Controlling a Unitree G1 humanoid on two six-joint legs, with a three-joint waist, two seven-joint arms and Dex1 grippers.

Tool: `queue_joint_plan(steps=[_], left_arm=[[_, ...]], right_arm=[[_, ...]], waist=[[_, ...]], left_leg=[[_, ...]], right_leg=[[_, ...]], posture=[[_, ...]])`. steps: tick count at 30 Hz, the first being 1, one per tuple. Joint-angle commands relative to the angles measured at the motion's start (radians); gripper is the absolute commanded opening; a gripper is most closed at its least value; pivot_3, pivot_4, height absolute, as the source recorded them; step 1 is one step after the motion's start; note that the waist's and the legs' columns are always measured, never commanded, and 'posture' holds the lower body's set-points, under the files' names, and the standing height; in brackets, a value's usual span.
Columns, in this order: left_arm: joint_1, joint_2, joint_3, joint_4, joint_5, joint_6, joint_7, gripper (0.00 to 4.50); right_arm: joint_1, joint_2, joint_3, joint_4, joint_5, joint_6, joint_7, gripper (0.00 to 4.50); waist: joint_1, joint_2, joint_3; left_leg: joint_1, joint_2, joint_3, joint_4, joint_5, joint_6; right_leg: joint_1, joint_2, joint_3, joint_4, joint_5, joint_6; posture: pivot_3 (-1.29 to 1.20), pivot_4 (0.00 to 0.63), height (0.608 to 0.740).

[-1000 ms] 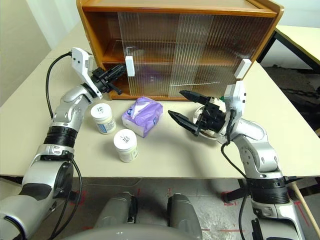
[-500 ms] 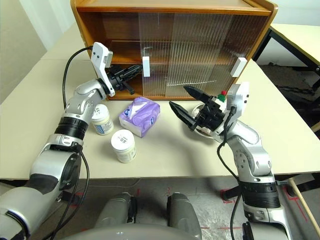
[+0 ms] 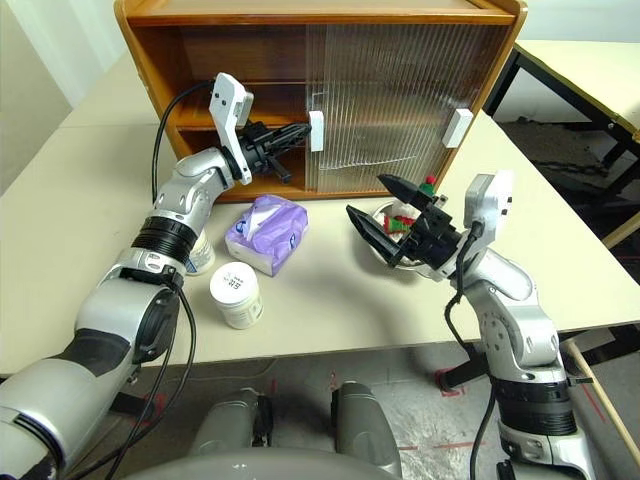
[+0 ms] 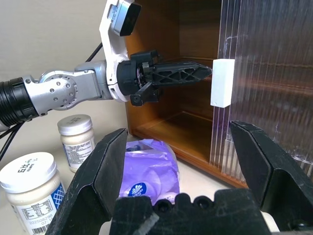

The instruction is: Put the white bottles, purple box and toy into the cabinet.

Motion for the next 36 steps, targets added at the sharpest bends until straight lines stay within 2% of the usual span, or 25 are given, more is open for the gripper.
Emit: queue_joint_plan(steps=[1, 5, 9, 14, 15, 16, 22, 26, 29, 32, 36], left_arm=[[-0.015, -0.005, -0.009, -0.005, 0.017, -0.008, -0.019, 0.04], [0.025, 0.03, 0.005, -0.091, -0.003, 0.03, -0.025, 0.04], [0.106, 0.092, 0.06, -0.304, -0.078, 0.163, -0.014, 0.04], [0.246, 0.246, 0.134, -0.611, -0.161, 0.344, -0.011, 0.04], [0.276, 0.282, 0.153, -0.648, -0.155, 0.341, -0.002, 0.43], [0.33, 0.329, 0.19, -0.697, -0.171, 0.358, -0.005, 0.61], [0.623, 0.495, 0.32, -0.849, -0.239, 0.429, -0.041, 2.97], [0.766, 0.496, 0.366, -0.901, -0.319, 0.392, -0.111, 4.47], [0.863, 0.486, 0.388, -0.925, -0.355, 0.337, -0.179, 4.47], [0.959, 0.501, 0.394, -0.903, -0.353, 0.301, -0.235, 4.47], [1.004, 0.502, 0.384, -0.865, -0.345, 0.26, -0.266, 4.47]], right_arm=[[0.003, -0.01, -0.003, -0.02, 0.008, 0.006, -0.001, 4.5], [-0.014, -0.008, 0.008, -0.004, 0.008, 0.007, 0.011, 4.5], [-0.035, -0.007, 0.016, 0.019, 0.011, 0.009, 0.026, 4.5], [-0.062, -0.01, 0.027, 0.058, 0.015, 0.017, 0.061, 4.5], [-0.067, -0.013, 0.028, 0.066, 0.016, 0.02, 0.069, 4.5], [-0.073, -0.016, 0.027, 0.075, 0.019, 0.022, 0.079, 4.5], [-0.094, -0.02, 0.026, 0.113, 0.022, 0.022, 0.112, 4.5], [-0.114, -0.008, 0.031, 0.131, 0.032, 0.026, 0.13, 4.5], [-0.131, 0.003, 0.026, 0.143, 0.043, 0.026, 0.135, 4.5], [-0.132, -0.005, 0.025, 0.147, 0.04, 0.025, 0.146, 4.5], [-0.135, -0.013, 0.019, 0.152, 0.041, 0.026, 0.154, 4.5]], waist=[[0.001, 0.0, 0.0], [0.0, 0.0, 0.0], [-0.011, 0.002, -0.001], [-0.018, 0.003, -0.002], [-0.019, 0.004, -0.002], [-0.017, 0.004, -0.003], [0.0, 0.005, -0.003], [0.034, 0.005, -0.003], [0.047, 0.005, -0.003], [0.057, 0.007, -0.004], [0.063, 0.007, -0.005]], left_leg=[[0.0, 0.0, 0.0, 0.0, 0.0, 0.0], [0.0, 0.0, 0.0, 0.0, 0.0, 0.0], [0.0, 0.001, 0.0, -0.001, 0.0, 0.0], [0.002, 0.001, -0.001, -0.001, 0.0, 0.0], [0.002, 0.001, -0.001, -0.001, 0.0, 0.0], [0.002, 0.001, -0.001, -0.001, 0.0, 0.0], [0.004, 0.002, 0.0, -0.001, 0.0, 0.0], [0.003, 0.002, -0.001, -0.001, 0.0, -0.001], [0.003, 0.002, 0.0, -0.001, -0.001, -0.001], [0.002, 0.003, 0.0, -0.002, -0.001, -0.001], [0.001, 0.005, 0.0, -0.002, -0.001, -0.002]], right_leg=[[0.0, 0.0, 0.0, 0.0, 0.0, 0.0], [0.0, 0.0, 0.0, 0.0, 0.0, 0.0], [0.0, 0.0, 0.001, 0.0, 0.0, 0.0], [-0.001, 0.001, 0.001, 0.003, 0.0, -0.001], [0.0, 0.001, 0.001, 0.003, 0.0, -0.001], [0.0, 0.001, 0.002, 0.004, 0.0, -0.001], [-0.001, 0.0, 0.002, 0.005, -0.001, -0.002], [-0.002, -0.002, 0.0, 0.005, -0.005, -0.009], [-0.002, -0.005, 0.0, 0.004, -0.01, -0.019], [-0.002, -0.005, 0.0, 0.003, -0.011, -0.019], [-0.003, -0.005, -0.001, 0.003, -0.012, -0.021]], posture=[[-0.09, 0.0, 0.74], [-0.07, 0.0, 0.74], [-0.03, 0.0, 0.74], [0.0, 0.0, 0.74], [0.0, 0.0, 0.74], [0.02, 0.0, 0.74], [0.06, 0.007, 0.74], [0.07, 0.007, 0.74], [0.07, 0.007, 0.74], [0.07, 0.002, 0.74], [0.07, 0.0, 0.74]])
